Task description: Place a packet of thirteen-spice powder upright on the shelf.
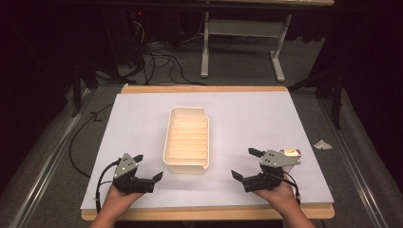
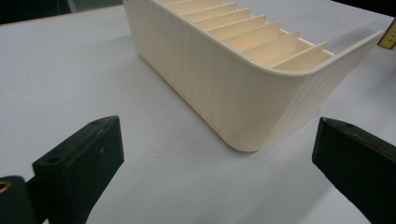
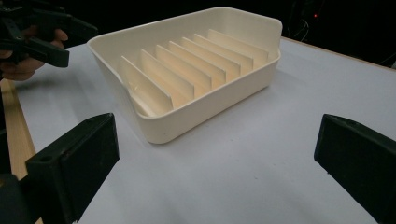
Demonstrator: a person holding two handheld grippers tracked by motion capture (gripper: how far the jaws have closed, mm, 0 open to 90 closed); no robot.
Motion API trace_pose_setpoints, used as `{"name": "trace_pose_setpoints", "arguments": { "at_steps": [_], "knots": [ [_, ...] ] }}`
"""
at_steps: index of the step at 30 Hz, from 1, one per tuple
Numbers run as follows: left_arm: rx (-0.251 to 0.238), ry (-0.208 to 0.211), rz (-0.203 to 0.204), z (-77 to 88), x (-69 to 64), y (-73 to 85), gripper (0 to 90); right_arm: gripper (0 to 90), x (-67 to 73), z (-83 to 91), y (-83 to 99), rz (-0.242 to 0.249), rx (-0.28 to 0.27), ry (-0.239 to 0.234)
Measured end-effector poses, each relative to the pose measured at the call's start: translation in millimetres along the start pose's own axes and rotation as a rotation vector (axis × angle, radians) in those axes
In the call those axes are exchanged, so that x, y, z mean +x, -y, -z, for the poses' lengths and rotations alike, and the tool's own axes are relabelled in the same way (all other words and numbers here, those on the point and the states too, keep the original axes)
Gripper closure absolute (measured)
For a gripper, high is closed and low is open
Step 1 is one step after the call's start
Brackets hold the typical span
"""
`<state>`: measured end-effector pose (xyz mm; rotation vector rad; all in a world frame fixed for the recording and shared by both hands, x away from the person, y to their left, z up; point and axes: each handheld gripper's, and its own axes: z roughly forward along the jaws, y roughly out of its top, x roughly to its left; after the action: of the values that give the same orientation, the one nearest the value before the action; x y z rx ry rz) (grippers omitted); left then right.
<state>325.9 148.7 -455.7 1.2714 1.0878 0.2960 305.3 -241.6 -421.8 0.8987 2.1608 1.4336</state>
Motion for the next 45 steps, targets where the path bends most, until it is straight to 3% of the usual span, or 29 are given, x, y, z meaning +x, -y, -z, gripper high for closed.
{"name": "trace_pose_setpoints", "arguments": {
  "at_steps": [5,18,26,35,45],
  "knots": [
    [-0.001,-0.001,0.002,0.2,0.4,-0.3,2.7,0.0,-3.8,8.2,-2.6,-0.02,-0.005,0.023],
    [0.002,-0.002,-0.007,0.7,1.8,-0.8,2.8,0.1,-18.8,33.6,-10.0,-0.013,-0.051,0.085],
    [-0.001,-0.006,-0.005,1.2,2.7,-1.8,2.8,0.2,-33.1,52.4,-10.0,-0.012,-0.062,0.174],
    [-0.003,-0.008,-0.009,3.0,3.4,-2.4,2.8,0.0,-57.4,76.3,0.5,-0.063,-0.074,0.284],
    [0.004,-0.007,-0.009,2.3,3.5,-1.7,2.8,0.0,-70.4,82.5,17.5,-0.105,-0.059,0.369]
  ]
}}
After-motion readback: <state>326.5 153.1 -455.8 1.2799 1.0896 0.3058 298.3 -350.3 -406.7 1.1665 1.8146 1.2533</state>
